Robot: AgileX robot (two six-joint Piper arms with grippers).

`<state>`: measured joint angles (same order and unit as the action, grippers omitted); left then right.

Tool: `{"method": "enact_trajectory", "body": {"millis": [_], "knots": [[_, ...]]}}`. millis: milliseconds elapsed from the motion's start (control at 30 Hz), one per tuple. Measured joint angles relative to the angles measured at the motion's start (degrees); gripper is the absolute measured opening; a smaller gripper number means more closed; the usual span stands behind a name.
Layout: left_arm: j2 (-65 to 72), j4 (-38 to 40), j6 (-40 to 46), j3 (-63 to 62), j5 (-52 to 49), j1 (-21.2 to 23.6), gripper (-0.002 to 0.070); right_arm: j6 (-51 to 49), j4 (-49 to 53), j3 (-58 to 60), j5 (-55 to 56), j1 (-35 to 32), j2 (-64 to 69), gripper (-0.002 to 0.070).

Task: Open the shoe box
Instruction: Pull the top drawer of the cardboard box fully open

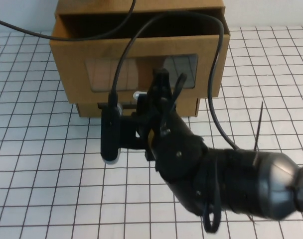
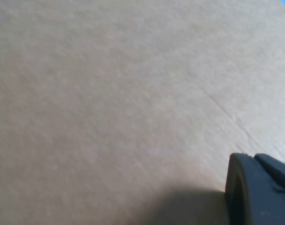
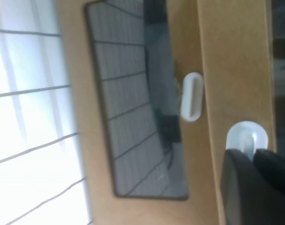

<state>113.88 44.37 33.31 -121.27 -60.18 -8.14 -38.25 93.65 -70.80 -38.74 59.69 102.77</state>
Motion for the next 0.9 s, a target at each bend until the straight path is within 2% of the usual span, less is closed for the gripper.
{"method": "enact_trajectory", "body": {"millis": [233, 500, 900], "knots": [[0.00, 0.00, -0.43, 0.00, -0.32, -0.10, -0.0002, -4.53, -1.10, 8.45, -4.41, 7.14, -5.96, 0.0006], [0.00, -0.10, -0.69, 0.00, -0.32, -0.10, -0.0002, -6.92, -5.24, 9.23, -10.06, 11.22, -6.58, 0.0007], [-1.15, -1.17, -0.81, -4.23, -3.46, -0.10, -0.0002, -7.61, -9.64, 9.23, -19.05, 21.28, -12.40, 0.0018]]}}
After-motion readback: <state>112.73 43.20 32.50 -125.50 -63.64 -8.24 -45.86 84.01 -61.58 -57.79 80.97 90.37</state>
